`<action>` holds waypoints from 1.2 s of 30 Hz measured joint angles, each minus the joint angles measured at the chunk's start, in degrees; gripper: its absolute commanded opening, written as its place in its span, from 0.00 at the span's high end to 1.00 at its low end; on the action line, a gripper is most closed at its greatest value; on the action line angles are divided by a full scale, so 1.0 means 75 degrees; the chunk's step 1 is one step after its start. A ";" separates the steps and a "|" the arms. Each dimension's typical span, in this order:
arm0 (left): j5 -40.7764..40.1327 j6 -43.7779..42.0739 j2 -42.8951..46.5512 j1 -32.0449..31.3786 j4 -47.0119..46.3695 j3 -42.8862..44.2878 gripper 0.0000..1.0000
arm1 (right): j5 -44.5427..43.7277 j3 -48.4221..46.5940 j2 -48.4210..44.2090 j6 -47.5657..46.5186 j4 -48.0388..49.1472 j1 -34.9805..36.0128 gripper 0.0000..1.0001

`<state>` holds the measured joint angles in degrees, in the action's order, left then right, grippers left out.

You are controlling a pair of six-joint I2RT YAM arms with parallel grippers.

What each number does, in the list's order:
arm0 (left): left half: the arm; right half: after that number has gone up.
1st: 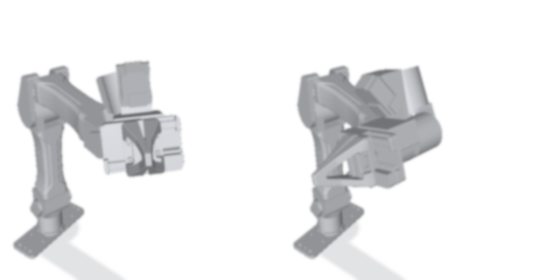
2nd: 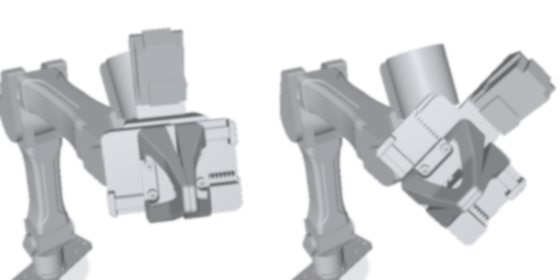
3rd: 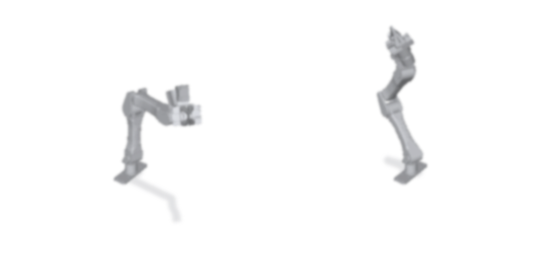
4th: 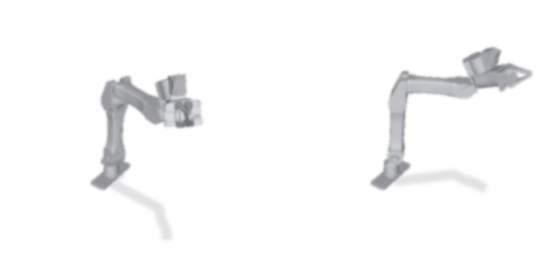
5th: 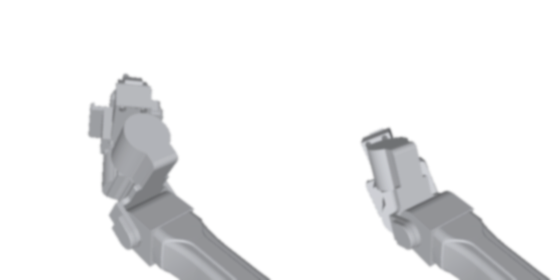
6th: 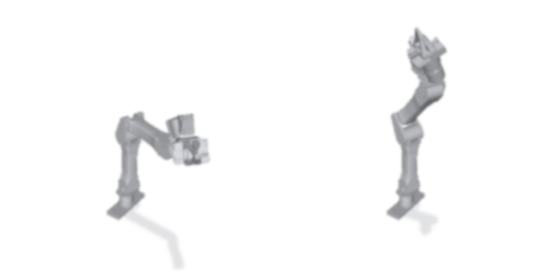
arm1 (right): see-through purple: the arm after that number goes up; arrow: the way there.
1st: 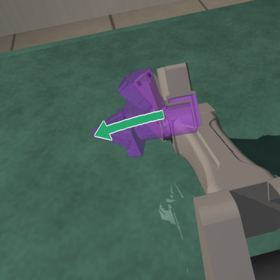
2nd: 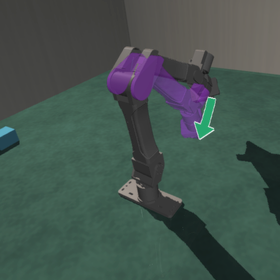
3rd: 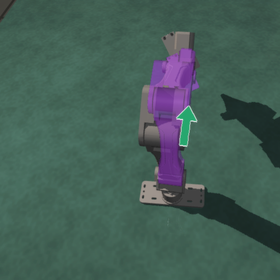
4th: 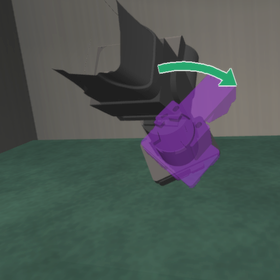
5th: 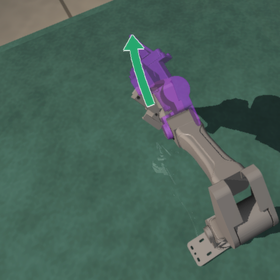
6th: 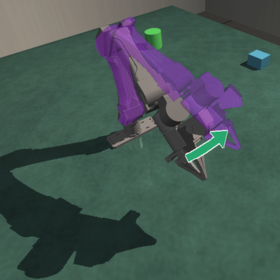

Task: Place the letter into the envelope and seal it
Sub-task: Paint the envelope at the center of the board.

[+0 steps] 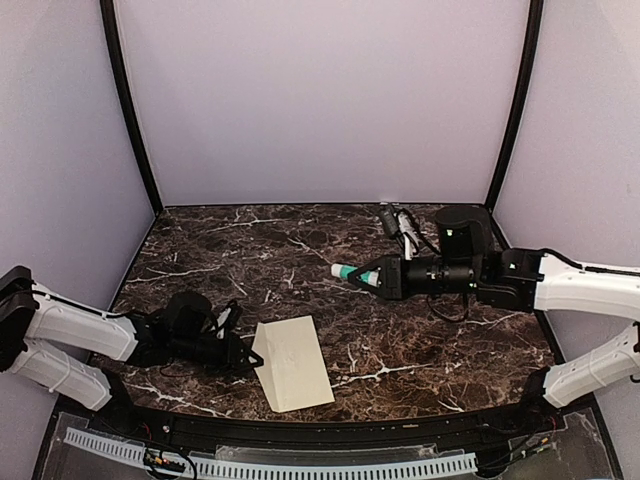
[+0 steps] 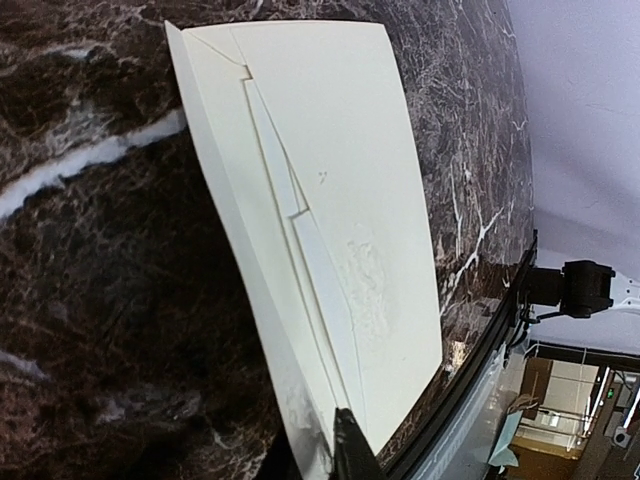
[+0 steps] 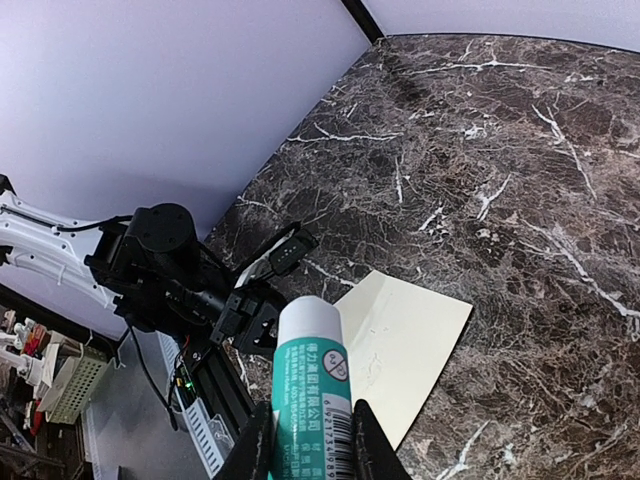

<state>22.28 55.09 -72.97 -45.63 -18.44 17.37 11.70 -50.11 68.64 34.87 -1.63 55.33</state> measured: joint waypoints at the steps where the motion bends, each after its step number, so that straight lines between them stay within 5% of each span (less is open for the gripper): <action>1: 0.0015 -0.0082 -0.0087 0.0026 0.0061 0.0082 0.95 | 0.0023 -0.0052 0.0000 -0.0067 -0.0082 0.0020 0.90; 9: 0.0367 -0.1431 -0.0673 0.0423 0.1221 0.1466 1.00 | 0.0393 -0.0379 0.0073 -0.0606 -0.0842 0.0117 0.90; 21: 0.0883 -0.4774 -0.3104 0.0583 0.4232 0.4558 1.00 | 0.0498 -0.0933 0.1224 -0.1250 -0.2375 0.0871 0.90; 36: 0.1221 -0.5922 -0.3270 0.0583 0.4704 0.4817 1.00 | 0.0516 -0.3051 0.4045 -0.0667 -0.3960 0.0874 0.92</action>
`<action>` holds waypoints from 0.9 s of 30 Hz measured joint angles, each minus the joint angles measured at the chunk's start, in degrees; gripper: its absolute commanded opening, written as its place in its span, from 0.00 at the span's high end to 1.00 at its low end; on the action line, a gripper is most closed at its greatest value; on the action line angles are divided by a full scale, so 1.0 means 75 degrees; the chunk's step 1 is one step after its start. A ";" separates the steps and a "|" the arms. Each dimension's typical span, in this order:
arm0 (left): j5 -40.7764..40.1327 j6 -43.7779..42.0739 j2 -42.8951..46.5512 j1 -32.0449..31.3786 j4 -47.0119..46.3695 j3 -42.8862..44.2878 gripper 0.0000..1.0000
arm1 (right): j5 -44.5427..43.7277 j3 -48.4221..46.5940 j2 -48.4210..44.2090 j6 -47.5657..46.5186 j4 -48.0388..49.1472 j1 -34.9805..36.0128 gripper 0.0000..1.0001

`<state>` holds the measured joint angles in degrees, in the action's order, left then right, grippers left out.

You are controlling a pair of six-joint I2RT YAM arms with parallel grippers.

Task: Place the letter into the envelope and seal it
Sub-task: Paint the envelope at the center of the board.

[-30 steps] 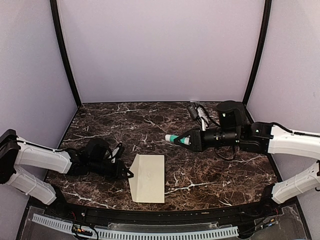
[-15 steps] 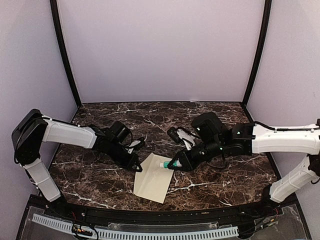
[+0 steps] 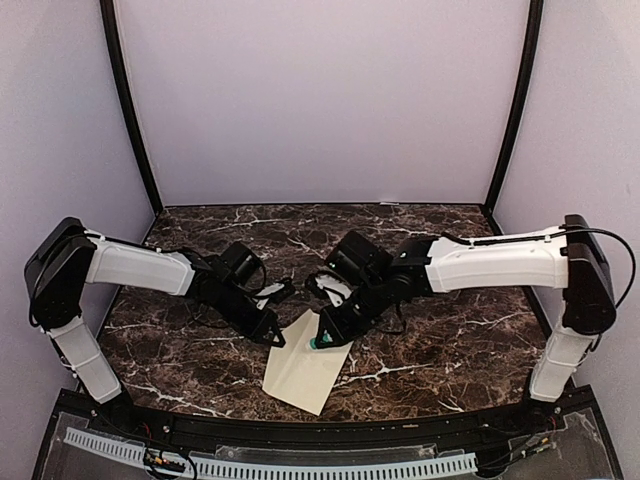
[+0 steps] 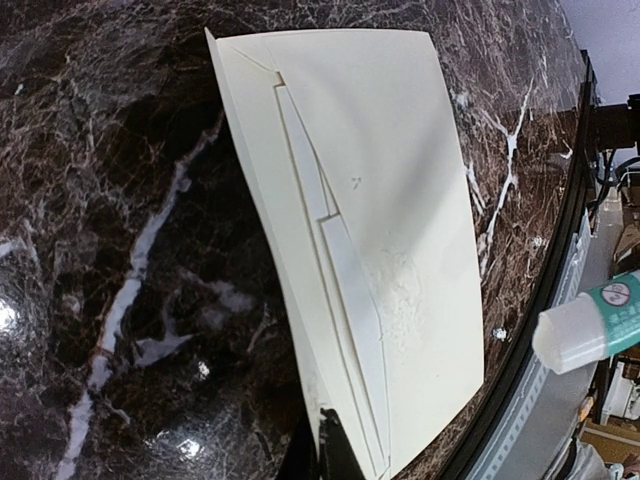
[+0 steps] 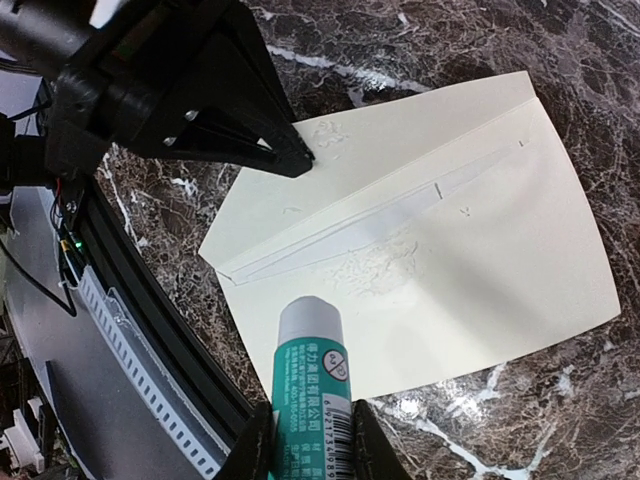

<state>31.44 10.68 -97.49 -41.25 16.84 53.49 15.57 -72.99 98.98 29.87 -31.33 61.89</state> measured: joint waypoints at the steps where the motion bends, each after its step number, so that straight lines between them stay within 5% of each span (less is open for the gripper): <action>1: 0.0050 0.0000 0.0000 0.0000 0.0003 0.0000 1.00 | -0.0003 -0.0187 0.0204 -0.0012 -0.0157 0.0000 0.92; 27: 0.0376 0.0009 0.0003 0.0000 -0.0012 0.0000 1.00 | -0.0309 -0.1623 0.1926 -0.0353 -0.1664 -0.0125 0.93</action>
<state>34.26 10.74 -97.47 -41.25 16.75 53.49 13.26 -85.17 113.43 27.22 -43.81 60.95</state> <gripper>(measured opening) 0.005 0.197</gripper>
